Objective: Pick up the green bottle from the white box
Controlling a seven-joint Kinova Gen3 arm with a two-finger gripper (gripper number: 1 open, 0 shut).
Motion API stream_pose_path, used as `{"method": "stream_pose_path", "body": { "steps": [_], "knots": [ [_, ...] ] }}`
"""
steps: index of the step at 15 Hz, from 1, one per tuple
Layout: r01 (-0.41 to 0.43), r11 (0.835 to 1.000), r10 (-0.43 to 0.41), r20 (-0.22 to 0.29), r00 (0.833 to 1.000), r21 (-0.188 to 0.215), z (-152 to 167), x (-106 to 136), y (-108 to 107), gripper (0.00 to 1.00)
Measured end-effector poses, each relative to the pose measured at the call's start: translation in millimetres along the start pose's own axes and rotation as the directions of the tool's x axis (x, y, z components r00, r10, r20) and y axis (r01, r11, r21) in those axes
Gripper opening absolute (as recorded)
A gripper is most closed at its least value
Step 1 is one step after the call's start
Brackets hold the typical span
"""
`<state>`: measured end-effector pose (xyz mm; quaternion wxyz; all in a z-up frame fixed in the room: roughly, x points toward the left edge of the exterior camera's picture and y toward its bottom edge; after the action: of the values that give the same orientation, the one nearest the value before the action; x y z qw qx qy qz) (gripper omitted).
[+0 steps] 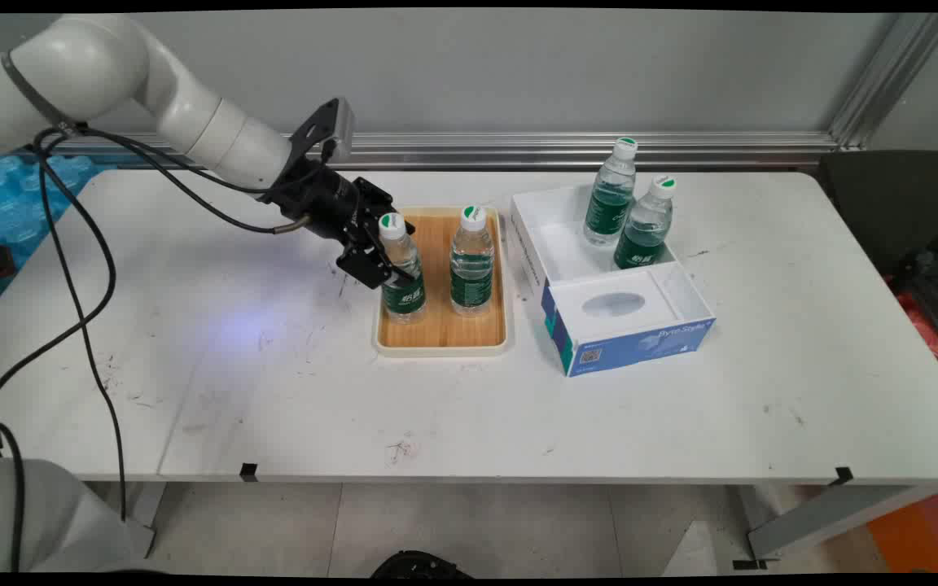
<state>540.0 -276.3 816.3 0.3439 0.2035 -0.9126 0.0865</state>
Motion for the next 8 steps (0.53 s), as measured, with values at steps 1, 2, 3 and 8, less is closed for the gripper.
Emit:
{"method": "stream_pose_path", "body": {
  "steps": [1,2,3,8],
  "knots": [
    [0.001,1.0,-0.001,0.002,1.0,0.003,-2.4,1.0,-0.5,1.0],
    [0.003,1.0,-0.003,0.006,1.0,0.004,-5.6,3.3,-0.7,1.0],
    [0.006,1.0,-0.006,0.01,1.0,0.004,-9.6,6.4,-1.0,1.0],
    [0.033,0.999,-0.033,0.044,0.998,-0.003,-27.9,33.0,-2.7,1.0]
  ]
}}
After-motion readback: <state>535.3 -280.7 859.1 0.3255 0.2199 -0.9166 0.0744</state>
